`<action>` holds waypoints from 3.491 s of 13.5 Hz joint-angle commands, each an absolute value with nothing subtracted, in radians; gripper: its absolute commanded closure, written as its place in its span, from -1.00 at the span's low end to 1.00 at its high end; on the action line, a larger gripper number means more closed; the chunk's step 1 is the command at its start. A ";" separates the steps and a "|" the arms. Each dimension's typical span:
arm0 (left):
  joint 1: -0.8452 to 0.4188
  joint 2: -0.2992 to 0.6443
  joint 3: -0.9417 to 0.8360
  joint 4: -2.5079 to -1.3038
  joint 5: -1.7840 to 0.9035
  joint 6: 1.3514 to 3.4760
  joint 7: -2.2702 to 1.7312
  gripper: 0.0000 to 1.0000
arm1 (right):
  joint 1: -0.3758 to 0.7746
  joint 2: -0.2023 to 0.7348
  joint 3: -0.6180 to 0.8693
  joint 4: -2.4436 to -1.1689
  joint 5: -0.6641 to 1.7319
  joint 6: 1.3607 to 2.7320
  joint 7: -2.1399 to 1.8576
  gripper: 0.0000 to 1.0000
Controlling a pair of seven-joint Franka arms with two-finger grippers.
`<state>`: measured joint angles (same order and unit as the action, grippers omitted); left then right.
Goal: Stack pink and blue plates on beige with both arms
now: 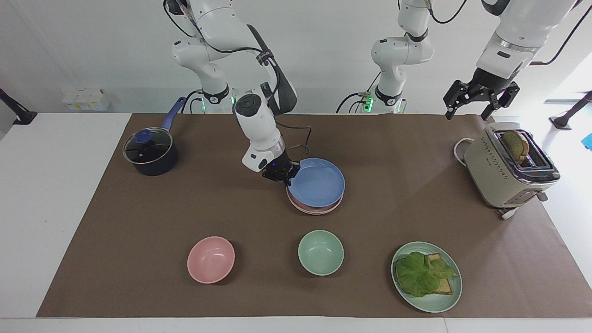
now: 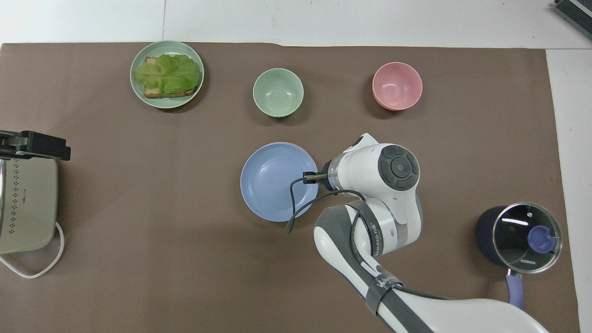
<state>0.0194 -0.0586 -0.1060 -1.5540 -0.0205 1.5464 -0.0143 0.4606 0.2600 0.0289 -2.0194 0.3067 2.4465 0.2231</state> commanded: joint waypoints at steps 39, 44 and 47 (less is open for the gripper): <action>0.032 -0.064 -0.115 -1.560 -0.003 1.539 -0.002 -1.00 | 0.041 0.005 0.014 -1.505 -0.035 1.502 0.181 -1.00; 0.032 -0.064 -0.115 -1.560 -0.003 1.539 -0.002 -1.00 | 0.041 -0.017 0.014 -1.535 -0.026 1.500 0.178 -1.00; 0.032 -0.064 -0.114 -1.560 -0.003 1.539 -0.002 -1.00 | 0.038 -0.023 0.014 -1.549 -0.025 1.508 0.176 -1.00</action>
